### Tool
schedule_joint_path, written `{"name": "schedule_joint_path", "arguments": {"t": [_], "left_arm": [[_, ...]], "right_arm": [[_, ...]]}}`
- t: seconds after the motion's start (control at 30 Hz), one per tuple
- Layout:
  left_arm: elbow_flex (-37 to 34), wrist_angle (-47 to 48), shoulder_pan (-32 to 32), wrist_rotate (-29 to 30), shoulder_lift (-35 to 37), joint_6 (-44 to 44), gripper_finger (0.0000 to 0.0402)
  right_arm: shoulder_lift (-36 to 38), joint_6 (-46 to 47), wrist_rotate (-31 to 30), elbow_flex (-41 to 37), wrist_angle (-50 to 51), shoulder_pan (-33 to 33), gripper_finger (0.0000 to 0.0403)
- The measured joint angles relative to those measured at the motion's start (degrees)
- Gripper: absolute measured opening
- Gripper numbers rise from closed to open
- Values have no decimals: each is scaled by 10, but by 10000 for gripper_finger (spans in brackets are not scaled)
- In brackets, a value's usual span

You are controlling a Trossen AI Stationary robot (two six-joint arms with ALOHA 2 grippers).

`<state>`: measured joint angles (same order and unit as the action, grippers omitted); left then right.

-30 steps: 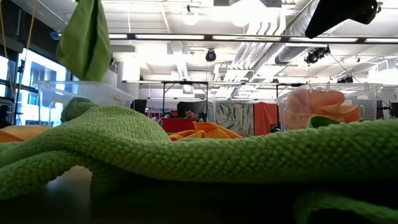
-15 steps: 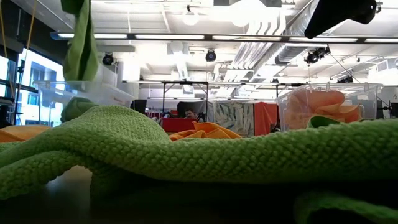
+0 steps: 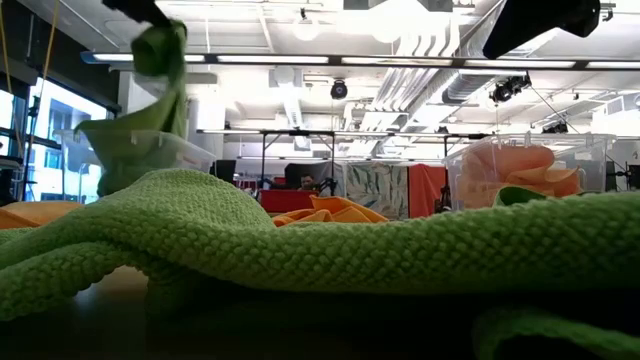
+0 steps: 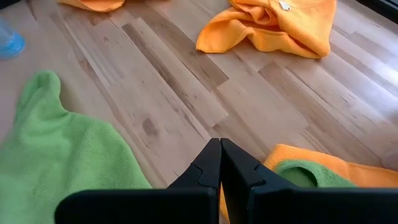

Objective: Sort microfiber towel by color & place in baskets
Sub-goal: Put the green microfiber towel into the left transparent bin

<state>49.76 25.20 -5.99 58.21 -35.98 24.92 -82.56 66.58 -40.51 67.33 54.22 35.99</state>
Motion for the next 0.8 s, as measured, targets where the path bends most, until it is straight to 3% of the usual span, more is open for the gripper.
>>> {"name": "schedule_joint_path", "arguments": {"t": [0.53,0.63,0.8], "left_arm": [[-1,77,-380,-436,-27,-19,0],[16,71,-425,-463,-30,-28,0],[59,60,-462,-417,-30,-29,0]], "right_arm": [[0,6,0,0,-10,0,0],[0,10,0,0,-10,0,0],[0,20,0,0,-10,0,0]]}}
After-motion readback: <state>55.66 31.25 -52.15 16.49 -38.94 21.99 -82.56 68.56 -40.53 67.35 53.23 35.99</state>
